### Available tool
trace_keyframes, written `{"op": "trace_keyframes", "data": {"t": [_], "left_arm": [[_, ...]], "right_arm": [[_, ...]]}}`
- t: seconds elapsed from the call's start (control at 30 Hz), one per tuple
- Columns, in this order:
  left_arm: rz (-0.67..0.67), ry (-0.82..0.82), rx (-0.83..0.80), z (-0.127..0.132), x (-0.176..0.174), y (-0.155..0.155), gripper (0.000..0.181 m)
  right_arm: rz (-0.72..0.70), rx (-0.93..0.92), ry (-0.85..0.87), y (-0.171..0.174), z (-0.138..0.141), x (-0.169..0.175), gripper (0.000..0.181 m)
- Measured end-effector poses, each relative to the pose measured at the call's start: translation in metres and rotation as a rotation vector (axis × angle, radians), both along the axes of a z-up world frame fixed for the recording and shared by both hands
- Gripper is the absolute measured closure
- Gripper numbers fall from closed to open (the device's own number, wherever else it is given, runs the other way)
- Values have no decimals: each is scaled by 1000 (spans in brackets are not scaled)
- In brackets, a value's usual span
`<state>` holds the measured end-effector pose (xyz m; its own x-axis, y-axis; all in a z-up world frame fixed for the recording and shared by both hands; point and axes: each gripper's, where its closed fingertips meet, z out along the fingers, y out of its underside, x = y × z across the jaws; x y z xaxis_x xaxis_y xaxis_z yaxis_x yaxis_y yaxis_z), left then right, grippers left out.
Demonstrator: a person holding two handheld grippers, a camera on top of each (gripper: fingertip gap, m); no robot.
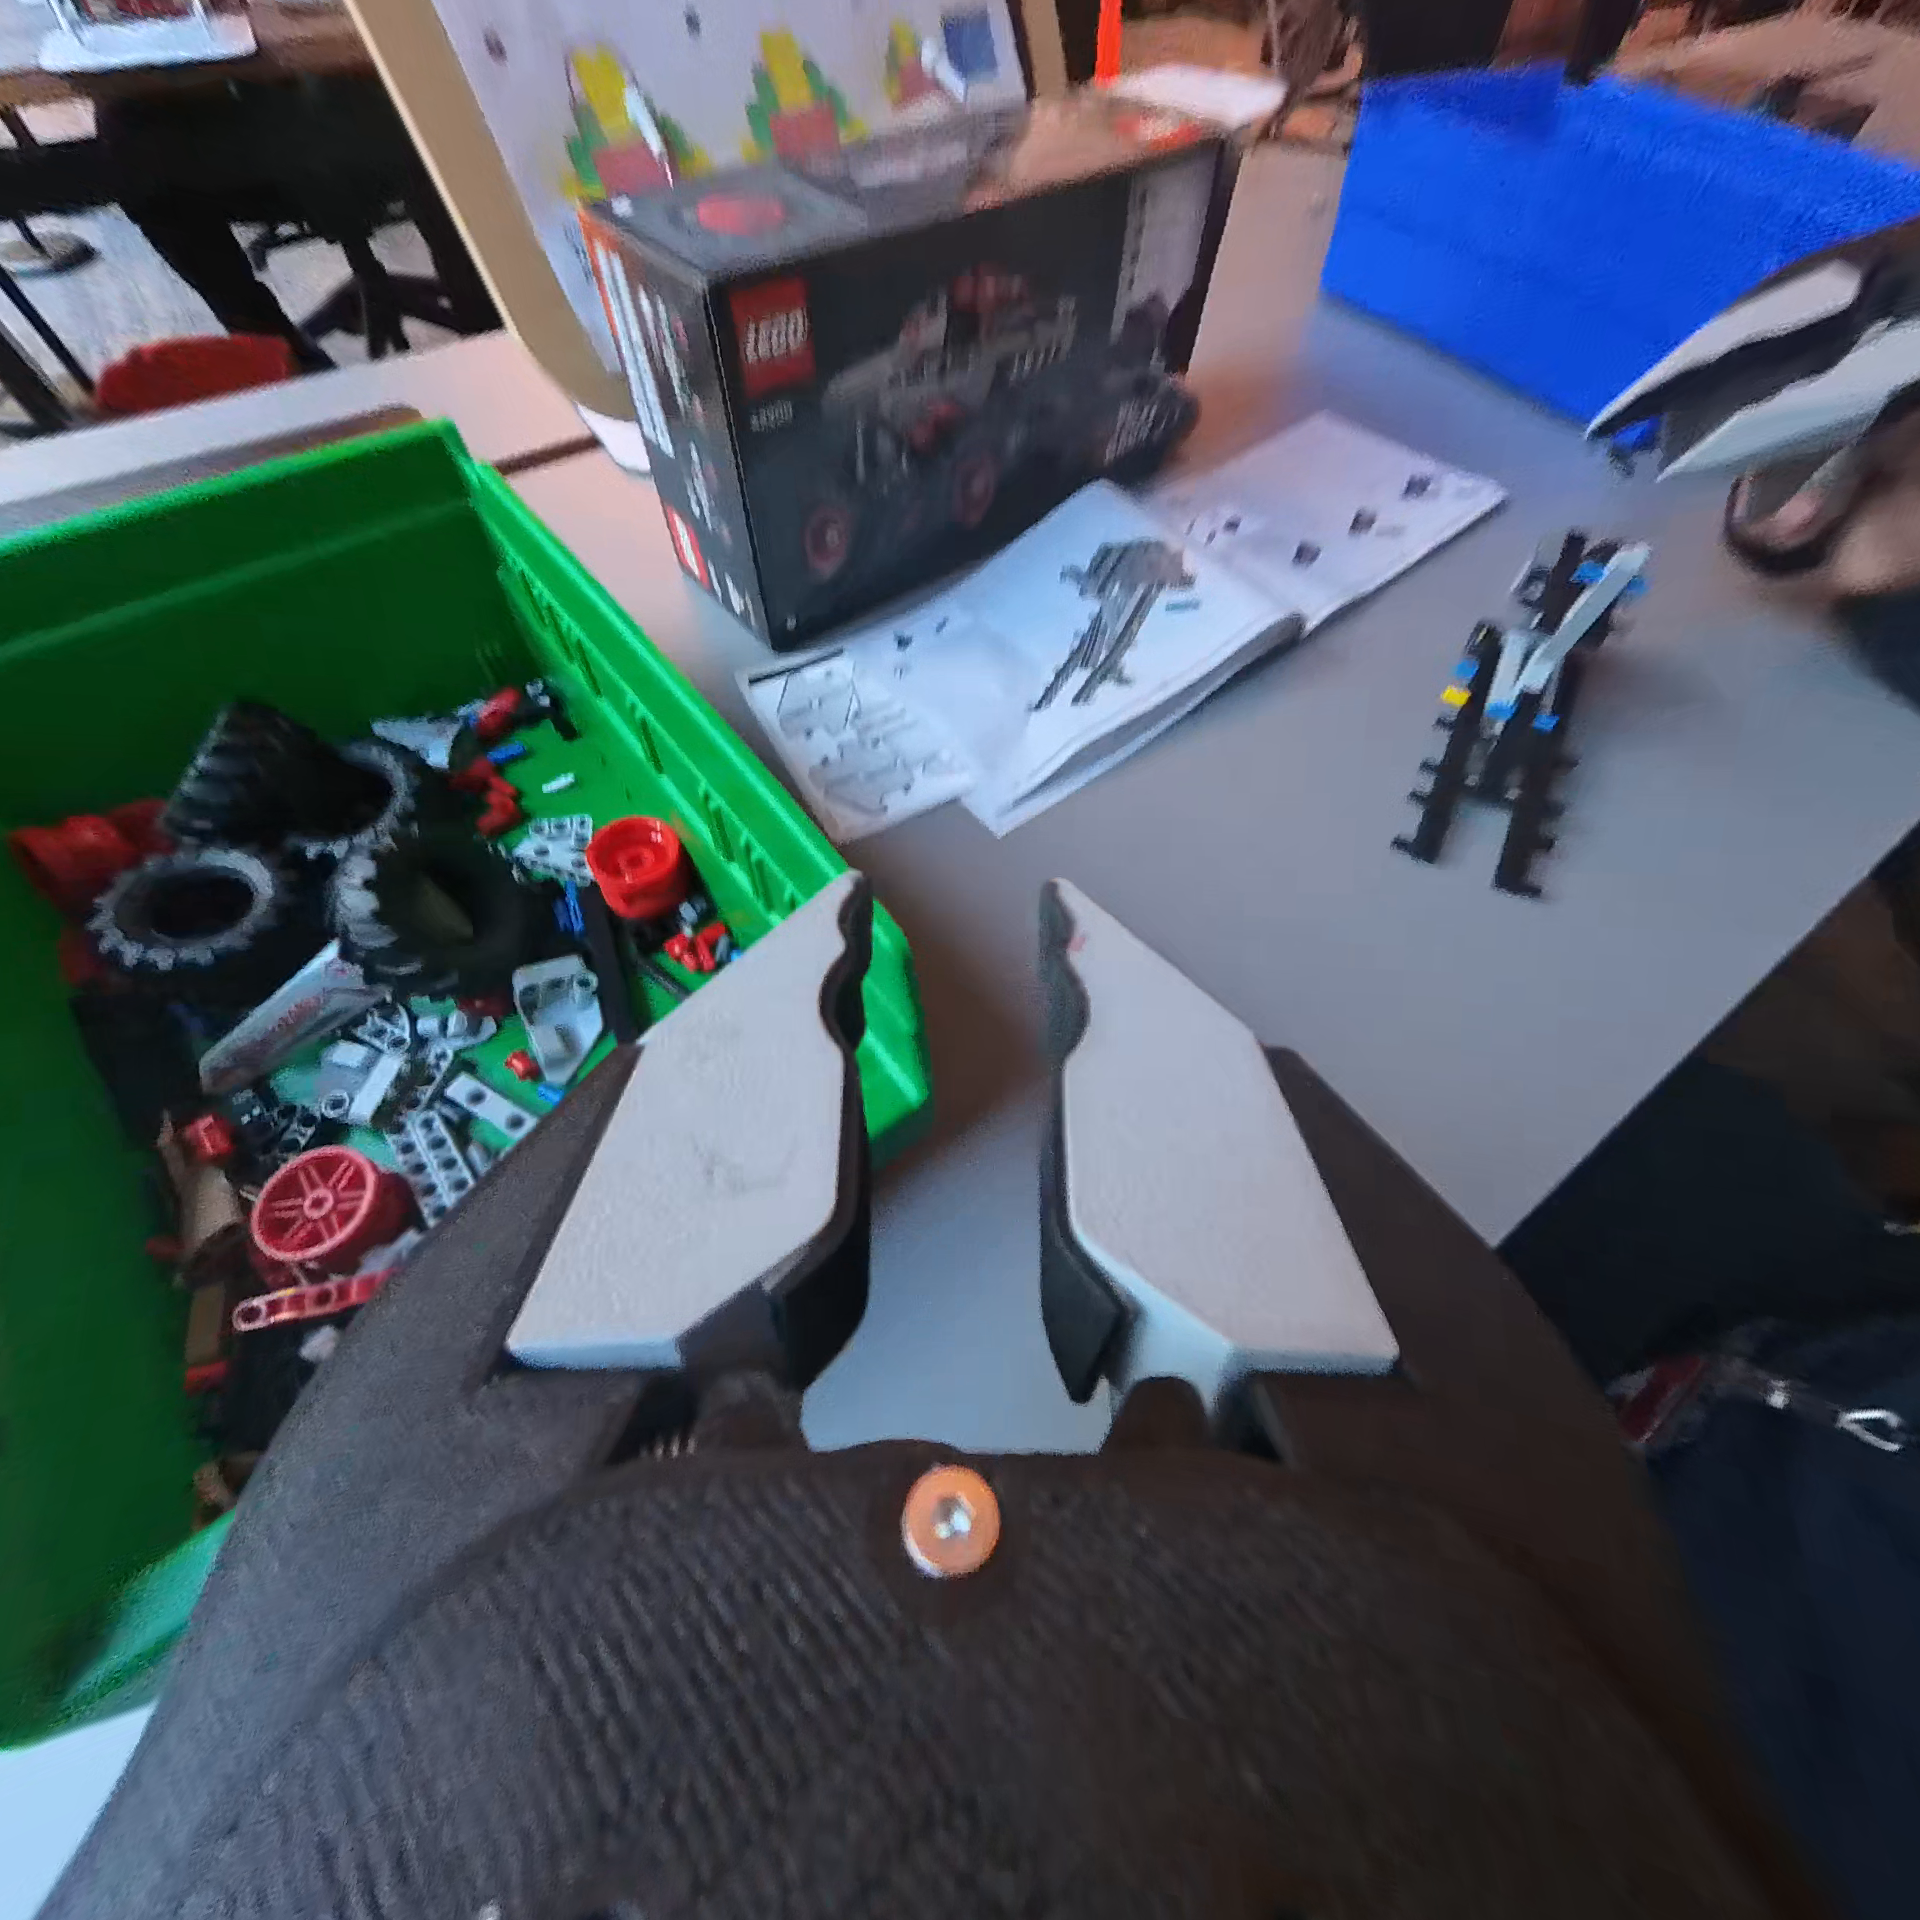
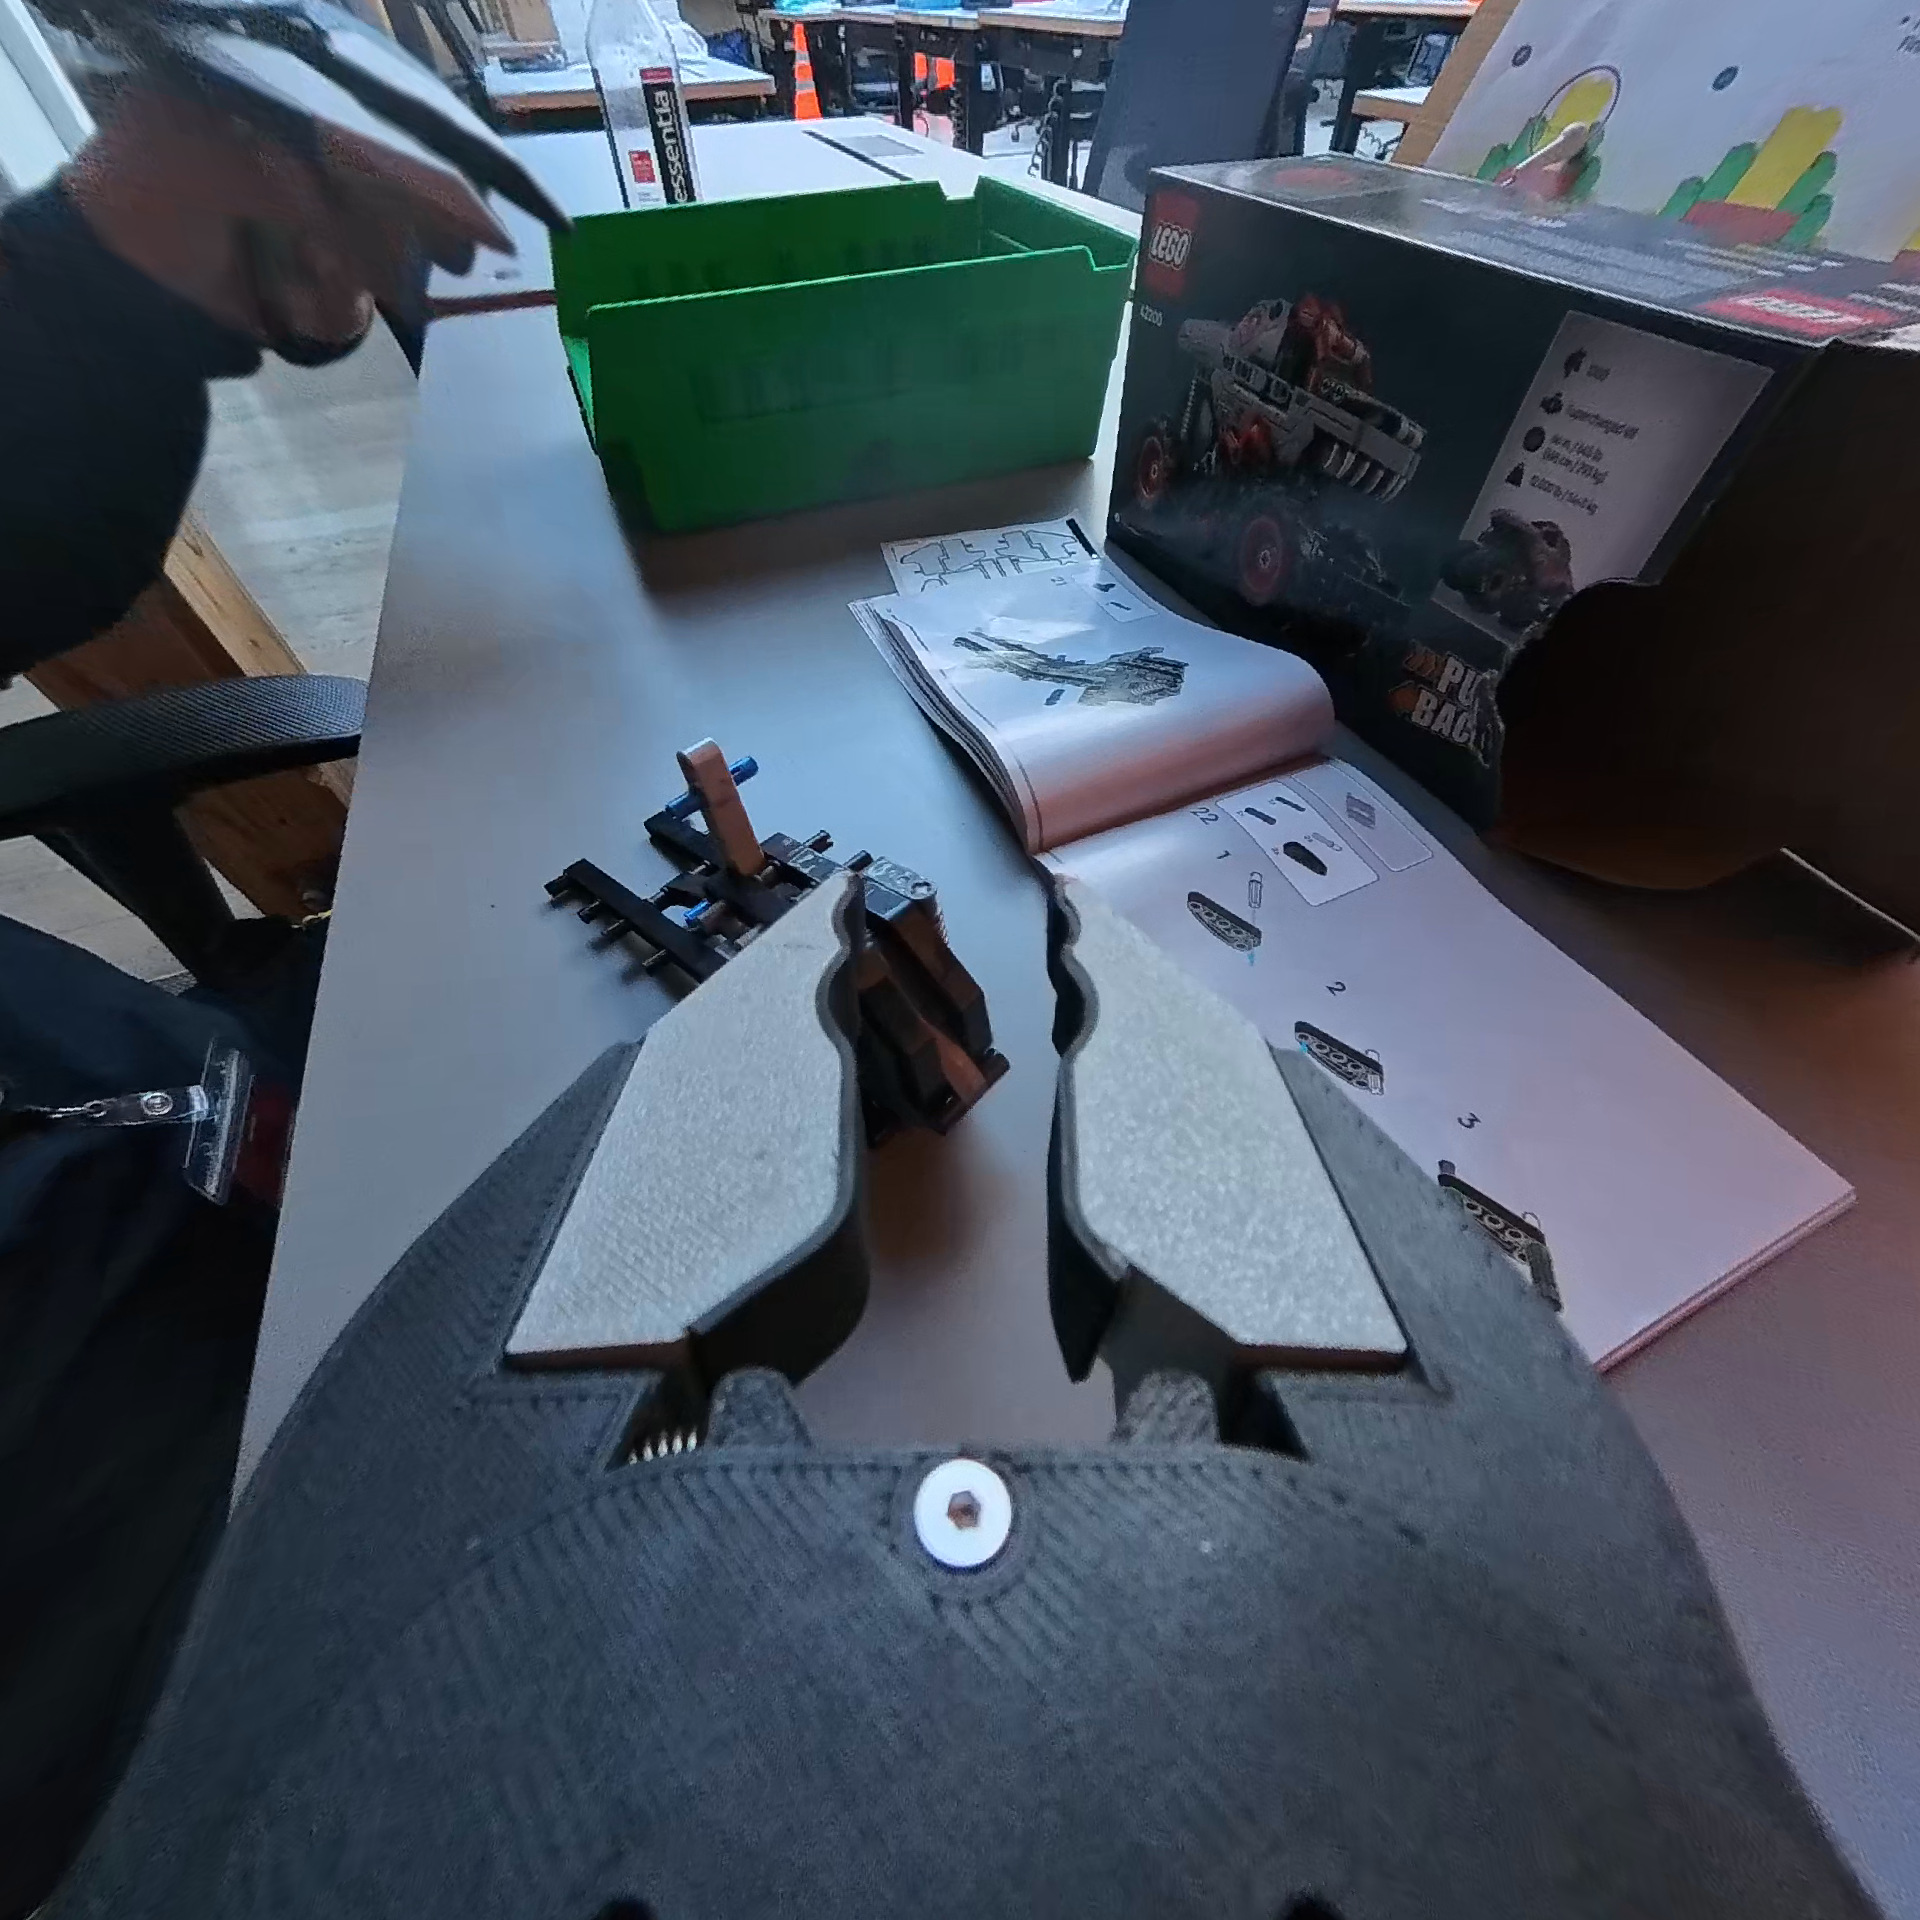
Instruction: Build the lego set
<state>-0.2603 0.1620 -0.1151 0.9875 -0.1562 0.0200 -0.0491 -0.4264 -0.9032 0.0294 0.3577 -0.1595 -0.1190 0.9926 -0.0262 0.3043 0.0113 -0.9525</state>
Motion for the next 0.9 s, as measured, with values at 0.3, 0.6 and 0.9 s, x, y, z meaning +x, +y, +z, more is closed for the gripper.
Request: {"op": "trace_keyframes", "data": {"t": [0.3, 0.6, 0.9], "left_arm": [[-185, -84, 132, 29, 66, 26, 135], [-465, 30, 141, -32, 136, 84, 132], [-468, 168, 56, -76, 129, 108, 129]], "right_arm": [[-177, 42, 4, 31, -1, 3, 142], [-349, 71, -48, 80, -11, 7, 133], [-236, 96, -37, 79, -17, 2, 133]]}}
